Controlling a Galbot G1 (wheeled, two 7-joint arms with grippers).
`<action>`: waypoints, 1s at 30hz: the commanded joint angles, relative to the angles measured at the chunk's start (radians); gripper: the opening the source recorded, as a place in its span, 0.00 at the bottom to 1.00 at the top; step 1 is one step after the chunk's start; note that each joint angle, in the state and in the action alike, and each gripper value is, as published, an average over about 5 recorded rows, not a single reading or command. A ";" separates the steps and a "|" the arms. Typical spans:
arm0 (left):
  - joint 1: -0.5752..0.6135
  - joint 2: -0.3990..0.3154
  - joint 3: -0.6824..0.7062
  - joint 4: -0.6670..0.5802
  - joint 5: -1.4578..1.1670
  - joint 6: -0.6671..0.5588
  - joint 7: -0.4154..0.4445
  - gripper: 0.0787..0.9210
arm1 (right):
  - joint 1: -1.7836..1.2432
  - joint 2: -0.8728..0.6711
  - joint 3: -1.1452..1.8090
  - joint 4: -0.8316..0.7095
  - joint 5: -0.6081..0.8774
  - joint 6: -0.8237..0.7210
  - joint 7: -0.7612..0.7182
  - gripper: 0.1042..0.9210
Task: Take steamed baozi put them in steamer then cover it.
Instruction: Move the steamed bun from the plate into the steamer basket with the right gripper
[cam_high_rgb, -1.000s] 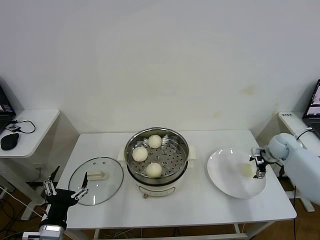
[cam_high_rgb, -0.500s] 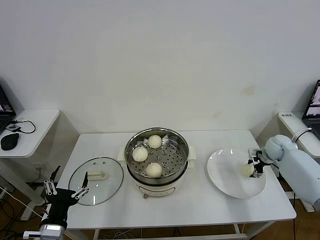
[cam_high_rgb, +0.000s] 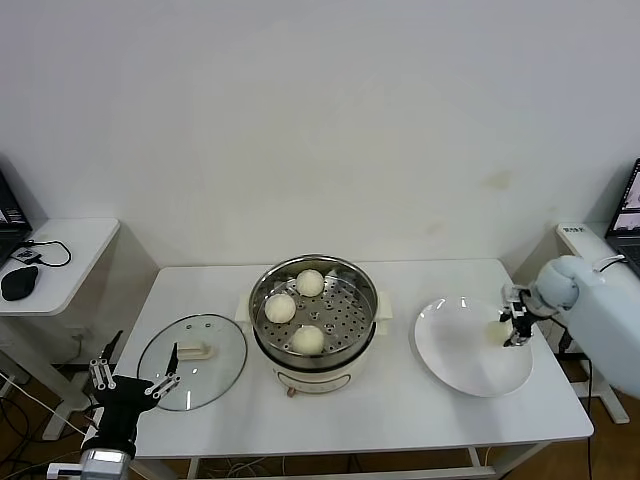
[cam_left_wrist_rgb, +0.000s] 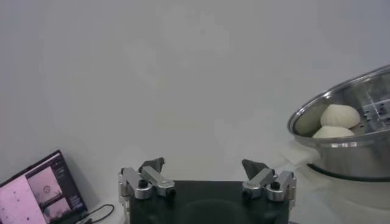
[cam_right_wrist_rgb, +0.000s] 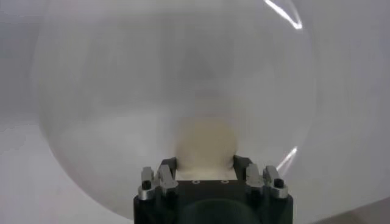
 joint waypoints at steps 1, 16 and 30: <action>-0.003 0.006 0.008 -0.002 0.000 0.000 0.000 0.88 | 0.255 -0.114 -0.213 0.175 0.191 -0.060 -0.028 0.60; -0.012 0.016 0.028 -0.009 0.002 -0.001 0.000 0.88 | 0.847 -0.008 -0.695 0.431 0.599 -0.215 0.045 0.61; -0.002 0.005 0.010 -0.012 0.009 -0.002 -0.001 0.88 | 0.761 0.192 -0.745 0.520 0.790 -0.376 0.182 0.62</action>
